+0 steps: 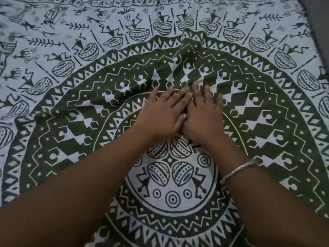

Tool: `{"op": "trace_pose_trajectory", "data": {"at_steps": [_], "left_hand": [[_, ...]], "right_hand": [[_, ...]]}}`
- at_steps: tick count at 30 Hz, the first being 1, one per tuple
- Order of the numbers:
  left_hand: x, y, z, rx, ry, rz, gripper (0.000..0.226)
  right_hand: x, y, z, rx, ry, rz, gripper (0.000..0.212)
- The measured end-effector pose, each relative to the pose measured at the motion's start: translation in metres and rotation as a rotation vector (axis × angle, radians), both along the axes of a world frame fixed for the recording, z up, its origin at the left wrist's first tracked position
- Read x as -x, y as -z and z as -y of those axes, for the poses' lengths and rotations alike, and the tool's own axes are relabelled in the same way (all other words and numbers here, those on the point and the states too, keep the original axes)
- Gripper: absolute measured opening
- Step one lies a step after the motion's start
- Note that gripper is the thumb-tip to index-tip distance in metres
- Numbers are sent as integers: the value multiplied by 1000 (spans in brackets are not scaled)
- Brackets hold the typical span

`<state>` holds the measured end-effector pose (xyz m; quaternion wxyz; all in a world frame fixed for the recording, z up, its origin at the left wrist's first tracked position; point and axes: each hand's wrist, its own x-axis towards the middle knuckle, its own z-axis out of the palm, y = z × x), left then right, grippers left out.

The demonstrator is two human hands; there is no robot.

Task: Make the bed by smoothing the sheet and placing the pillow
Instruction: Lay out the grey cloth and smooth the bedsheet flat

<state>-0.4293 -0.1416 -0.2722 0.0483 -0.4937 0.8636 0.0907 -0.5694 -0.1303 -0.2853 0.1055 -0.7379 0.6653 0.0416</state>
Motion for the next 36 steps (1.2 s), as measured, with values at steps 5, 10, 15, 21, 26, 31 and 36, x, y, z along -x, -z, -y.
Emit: {"op": "trace_pose_trajectory", "data": {"at_steps": [5, 10, 15, 21, 26, 31, 36], "left_hand": [[-34, 9, 38, -64, -190, 145, 68], [7, 4, 36, 23, 52, 42, 60], [-26, 14, 59, -25, -61, 77, 66], [-13, 3, 48, -5, 73, 79, 67], [-47, 18, 35, -18, -67, 34, 74], [-51, 3, 49, -50, -231, -34, 58], [-82, -21, 60, 69, -373, -234, 46]], "right_hand": [[28, -5, 6, 68, 217, 39, 68], [7, 5, 16, -20, 212, -61, 71], [12, 0, 47, 10, -64, -17, 63], [2, 15, 47, 68, 242, -71, 73], [-22, 4, 45, 13, 278, -32, 65], [-71, 7, 19, 68, 14, 20, 64], [-84, 4, 18, 19, 152, 33, 66]]}}
